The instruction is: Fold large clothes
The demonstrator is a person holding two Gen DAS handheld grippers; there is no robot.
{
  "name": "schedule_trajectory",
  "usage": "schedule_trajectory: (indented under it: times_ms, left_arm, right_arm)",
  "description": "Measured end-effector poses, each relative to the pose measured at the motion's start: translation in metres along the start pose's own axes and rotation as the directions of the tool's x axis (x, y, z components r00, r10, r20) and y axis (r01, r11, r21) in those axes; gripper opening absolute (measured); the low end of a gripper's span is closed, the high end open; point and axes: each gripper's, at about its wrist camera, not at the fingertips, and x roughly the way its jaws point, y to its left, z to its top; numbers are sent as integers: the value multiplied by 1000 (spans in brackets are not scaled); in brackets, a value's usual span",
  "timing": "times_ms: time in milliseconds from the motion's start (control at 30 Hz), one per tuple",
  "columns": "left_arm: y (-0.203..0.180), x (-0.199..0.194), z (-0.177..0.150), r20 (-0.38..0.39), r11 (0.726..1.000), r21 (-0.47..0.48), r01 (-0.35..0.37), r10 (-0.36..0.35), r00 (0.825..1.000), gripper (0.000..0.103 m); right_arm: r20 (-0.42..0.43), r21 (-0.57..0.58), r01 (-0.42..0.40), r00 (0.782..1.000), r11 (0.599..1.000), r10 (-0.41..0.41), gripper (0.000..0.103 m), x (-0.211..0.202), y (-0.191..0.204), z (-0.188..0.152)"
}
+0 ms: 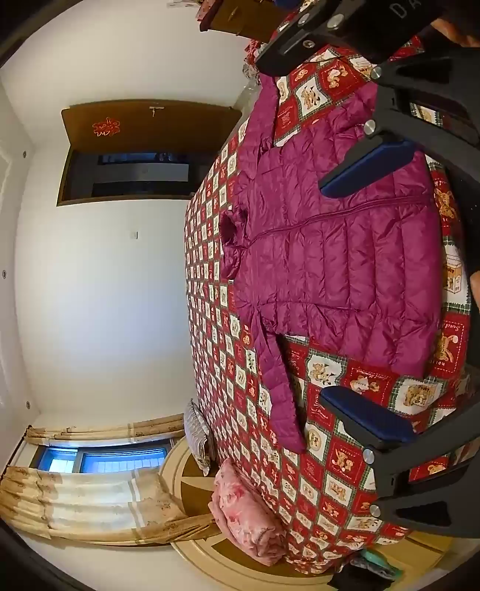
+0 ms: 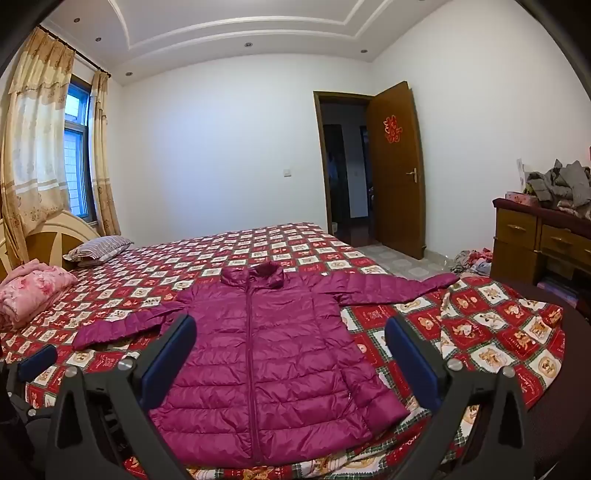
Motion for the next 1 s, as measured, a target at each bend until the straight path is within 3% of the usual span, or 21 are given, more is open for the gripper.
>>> schedule_trajectory:
  times_ms: [167,333,1000]
  left_arm:
    - [1,-4,0,25,1000,-6,-30,30,999,102]
    - [10,-9,2,26,999,-34,9,-8,1000,102]
    - [0,-9,2,34,1000,0,17,-17,999,102]
  right_arm:
    - [-6,-3,3,1000,1000,-3,103,1,1,0]
    - [-6,1,1,1000,1000,-1,103,0,0,1]
    - [-17,18,1,1000,1000,-1,103,1,-2,-1]
